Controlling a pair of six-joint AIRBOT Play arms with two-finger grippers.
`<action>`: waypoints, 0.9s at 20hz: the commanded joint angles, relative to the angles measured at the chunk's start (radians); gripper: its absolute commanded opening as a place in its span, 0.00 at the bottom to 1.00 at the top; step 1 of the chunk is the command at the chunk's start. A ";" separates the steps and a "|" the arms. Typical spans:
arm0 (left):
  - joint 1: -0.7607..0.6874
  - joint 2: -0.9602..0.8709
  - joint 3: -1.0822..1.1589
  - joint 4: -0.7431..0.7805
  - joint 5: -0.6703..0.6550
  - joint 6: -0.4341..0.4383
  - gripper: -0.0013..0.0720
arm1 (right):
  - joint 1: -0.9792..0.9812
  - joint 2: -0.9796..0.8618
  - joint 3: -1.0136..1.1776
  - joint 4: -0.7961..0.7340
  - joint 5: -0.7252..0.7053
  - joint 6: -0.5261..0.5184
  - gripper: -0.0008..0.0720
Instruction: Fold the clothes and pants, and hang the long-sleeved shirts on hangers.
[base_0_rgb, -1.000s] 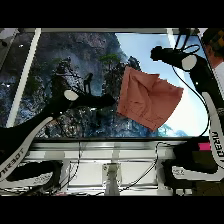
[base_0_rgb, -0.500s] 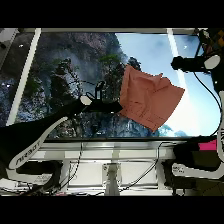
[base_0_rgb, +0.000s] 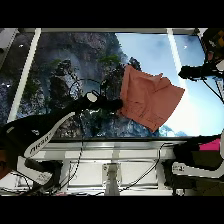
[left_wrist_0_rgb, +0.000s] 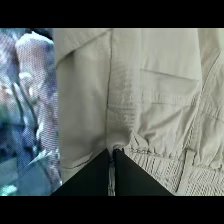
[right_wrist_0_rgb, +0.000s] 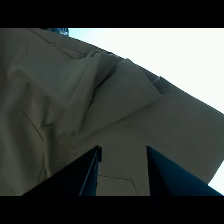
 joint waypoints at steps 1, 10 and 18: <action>0.022 -0.005 0.007 0.002 -0.020 0.000 0.04 | -0.005 0.001 0.000 -0.002 0.026 -0.007 0.47; 0.164 0.088 0.007 0.336 -0.077 -0.064 0.03 | -0.005 0.001 0.000 -0.001 0.056 -0.007 0.47; 0.431 0.130 0.158 0.520 -0.082 -0.060 0.03 | -0.002 -0.001 0.000 0.016 0.234 -0.036 0.47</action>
